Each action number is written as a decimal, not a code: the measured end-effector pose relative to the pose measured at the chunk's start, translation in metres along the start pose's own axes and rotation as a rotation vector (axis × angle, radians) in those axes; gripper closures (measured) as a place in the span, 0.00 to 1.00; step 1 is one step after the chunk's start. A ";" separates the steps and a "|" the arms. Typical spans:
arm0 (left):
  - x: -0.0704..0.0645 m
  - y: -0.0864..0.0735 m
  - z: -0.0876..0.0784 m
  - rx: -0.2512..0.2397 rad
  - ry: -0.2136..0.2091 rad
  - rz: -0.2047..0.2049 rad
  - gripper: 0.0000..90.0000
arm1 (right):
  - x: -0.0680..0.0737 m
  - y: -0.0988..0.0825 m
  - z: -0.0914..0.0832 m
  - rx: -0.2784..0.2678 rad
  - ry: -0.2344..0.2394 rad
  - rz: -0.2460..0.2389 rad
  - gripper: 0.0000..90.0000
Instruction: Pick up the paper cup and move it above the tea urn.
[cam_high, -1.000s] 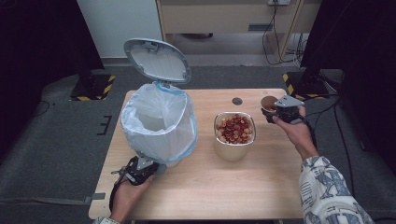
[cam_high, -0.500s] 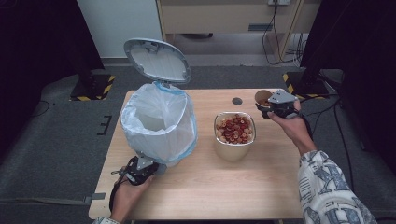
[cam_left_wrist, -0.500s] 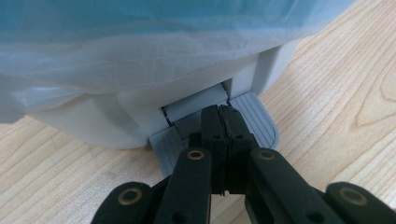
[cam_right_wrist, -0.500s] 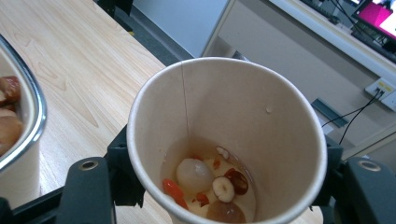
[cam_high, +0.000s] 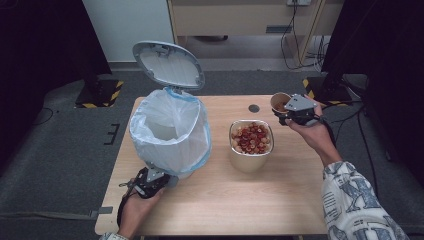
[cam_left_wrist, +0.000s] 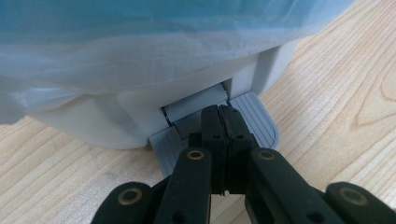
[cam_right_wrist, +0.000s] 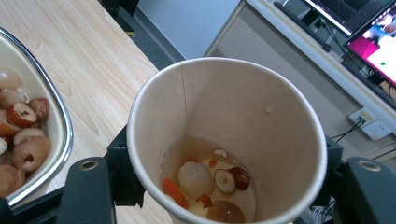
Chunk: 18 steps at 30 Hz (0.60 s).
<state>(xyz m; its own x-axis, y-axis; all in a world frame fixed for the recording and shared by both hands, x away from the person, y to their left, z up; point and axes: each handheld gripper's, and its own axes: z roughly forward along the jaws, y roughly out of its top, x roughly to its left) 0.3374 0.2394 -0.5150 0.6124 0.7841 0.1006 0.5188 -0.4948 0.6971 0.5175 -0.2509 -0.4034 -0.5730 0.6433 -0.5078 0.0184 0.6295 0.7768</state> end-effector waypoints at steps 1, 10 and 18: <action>0.000 0.000 0.000 0.000 0.000 0.000 0.99 | 0.000 0.002 0.000 -0.002 0.001 -0.006 0.37; 0.000 0.000 0.000 -0.002 0.000 0.000 0.99 | 0.004 0.017 -0.002 -0.010 -0.003 -0.079 0.37; 0.000 0.000 0.000 0.000 0.000 -0.001 0.99 | 0.009 0.026 -0.004 -0.010 -0.002 -0.129 0.37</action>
<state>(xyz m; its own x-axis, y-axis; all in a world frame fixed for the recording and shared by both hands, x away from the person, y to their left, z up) 0.3374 0.2394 -0.5151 0.6121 0.7845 0.1000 0.5191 -0.4939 0.6975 0.5100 -0.2302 -0.3861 -0.5688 0.5581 -0.6042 -0.0632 0.7027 0.7086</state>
